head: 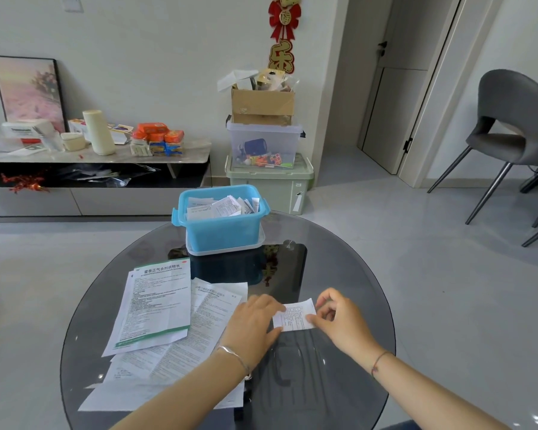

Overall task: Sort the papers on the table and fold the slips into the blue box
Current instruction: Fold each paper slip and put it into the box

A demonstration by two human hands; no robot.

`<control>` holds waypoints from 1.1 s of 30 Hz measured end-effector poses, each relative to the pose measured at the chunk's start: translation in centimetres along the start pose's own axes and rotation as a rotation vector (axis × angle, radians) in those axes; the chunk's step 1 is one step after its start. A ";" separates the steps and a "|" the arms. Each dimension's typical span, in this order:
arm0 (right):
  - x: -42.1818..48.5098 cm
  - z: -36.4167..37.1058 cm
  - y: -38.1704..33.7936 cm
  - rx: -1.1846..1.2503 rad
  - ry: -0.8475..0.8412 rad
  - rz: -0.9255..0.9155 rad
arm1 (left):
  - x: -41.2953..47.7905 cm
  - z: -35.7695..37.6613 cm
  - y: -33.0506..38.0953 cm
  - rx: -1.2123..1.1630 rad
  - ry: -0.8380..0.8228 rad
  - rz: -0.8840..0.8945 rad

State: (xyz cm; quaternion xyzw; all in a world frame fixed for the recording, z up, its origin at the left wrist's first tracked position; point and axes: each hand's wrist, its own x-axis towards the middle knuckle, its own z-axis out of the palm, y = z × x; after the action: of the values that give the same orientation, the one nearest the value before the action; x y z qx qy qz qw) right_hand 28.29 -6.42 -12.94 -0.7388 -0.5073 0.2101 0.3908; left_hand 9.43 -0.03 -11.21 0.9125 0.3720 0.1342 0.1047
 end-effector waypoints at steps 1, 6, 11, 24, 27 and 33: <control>-0.1 0.1 0.1 -0.022 0.004 -0.005 | -0.2 -0.2 0.1 0.022 -0.040 0.059; -0.7 -0.1 0.0 -0.255 0.087 -0.216 | -0.9 -0.6 0.1 0.242 -0.229 0.252; -1.9 0.1 0.5 -0.587 0.073 -0.823 | -0.8 -0.7 -0.1 0.346 -0.283 0.283; -2.6 -2.4 2.0 -0.705 0.057 -0.795 | -1.3 -1.8 -0.7 0.431 -0.380 0.299; -2.3 -2.4 1.6 -0.785 0.046 -0.780 | -1.5 -1.5 -1.5 0.420 -0.371 0.337; -1.2 -0.3 -0.4 -0.826 0.027 -0.835 | -0.4 -1.5 -1.2 0.326 -0.282 0.331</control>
State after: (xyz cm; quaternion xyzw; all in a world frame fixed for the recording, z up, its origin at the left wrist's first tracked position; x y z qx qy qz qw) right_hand 27.82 -7.62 -12.55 -0.5702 -0.7900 -0.1862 0.1267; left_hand 7.89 0.62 -10.26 0.9754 0.2162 -0.0404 -0.0163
